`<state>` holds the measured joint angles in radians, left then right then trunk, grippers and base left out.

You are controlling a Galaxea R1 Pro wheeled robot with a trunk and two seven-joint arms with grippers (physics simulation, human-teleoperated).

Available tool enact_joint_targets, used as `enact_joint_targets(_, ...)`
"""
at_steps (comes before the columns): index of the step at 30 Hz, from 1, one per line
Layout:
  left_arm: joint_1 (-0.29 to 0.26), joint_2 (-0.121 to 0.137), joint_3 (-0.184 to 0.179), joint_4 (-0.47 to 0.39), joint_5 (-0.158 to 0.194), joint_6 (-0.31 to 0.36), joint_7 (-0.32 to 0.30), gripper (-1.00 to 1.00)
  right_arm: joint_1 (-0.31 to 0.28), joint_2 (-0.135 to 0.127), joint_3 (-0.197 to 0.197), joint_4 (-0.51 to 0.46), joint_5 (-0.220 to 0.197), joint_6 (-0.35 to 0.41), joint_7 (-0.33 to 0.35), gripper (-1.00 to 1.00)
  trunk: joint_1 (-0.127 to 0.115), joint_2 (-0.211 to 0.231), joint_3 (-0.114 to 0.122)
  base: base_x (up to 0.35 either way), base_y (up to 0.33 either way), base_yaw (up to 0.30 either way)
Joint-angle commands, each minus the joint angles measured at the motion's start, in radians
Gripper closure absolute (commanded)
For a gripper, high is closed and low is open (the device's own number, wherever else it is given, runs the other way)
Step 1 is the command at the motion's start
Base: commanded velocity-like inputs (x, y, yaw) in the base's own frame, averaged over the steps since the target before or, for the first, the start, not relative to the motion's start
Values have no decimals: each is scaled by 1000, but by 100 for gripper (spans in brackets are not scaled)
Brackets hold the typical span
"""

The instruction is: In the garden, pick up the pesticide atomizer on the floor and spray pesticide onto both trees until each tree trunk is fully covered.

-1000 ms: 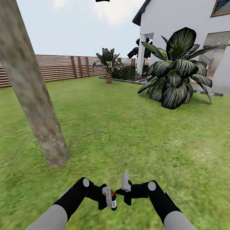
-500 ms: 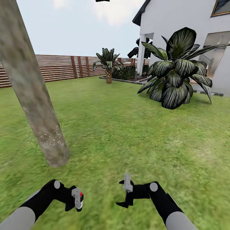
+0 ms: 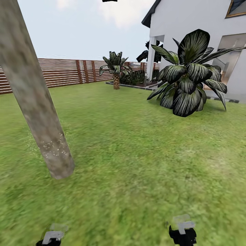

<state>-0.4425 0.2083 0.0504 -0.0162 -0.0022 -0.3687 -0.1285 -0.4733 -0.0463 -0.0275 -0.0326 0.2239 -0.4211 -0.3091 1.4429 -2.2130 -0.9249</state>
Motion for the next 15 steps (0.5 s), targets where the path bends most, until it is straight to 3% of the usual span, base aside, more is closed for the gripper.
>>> enact_joint_targets(1, 7, -1, -3, 2, 23, -9, 8, 100, 12, 1, 5, 0, -20, -24, -5, -100, 0, 0, 0, 0, 0, 0)
enact_joint_targets(2, 16, 0, -2, 4, 50, -15, 16, 100, 22, 1, 6, 1, -39, -54, -9, -100, 0, 0, 0, 0, 0, 0)
enact_joint_targets(7, 23, -1, 0, 8, 71, -16, 21, 100, 31, 9, 6, 3, -56, -76, -13, -100, 0, 0, 0, -1, 0, 0)
enact_joint_targets(8, 26, -24, 2, 10, 80, -23, 26, 100, 31, 10, 5, 3, -57, -76, -13, -100, 0, 0, 0, -295, -125, 0)
enact_joint_targets(12, 27, -24, 1, 10, 159, -25, 26, 100, 31, 3, 4, 2, -57, -76, -13, -100, 0, 0, 0, -305, -133, 0)
enact_joint_targets(15, 27, -23, 1, 10, 176, -25, 26, 100, 31, 3, 5, 3, -56, -76, -13, -100, 0, 0, 0, -308, -141, 39)
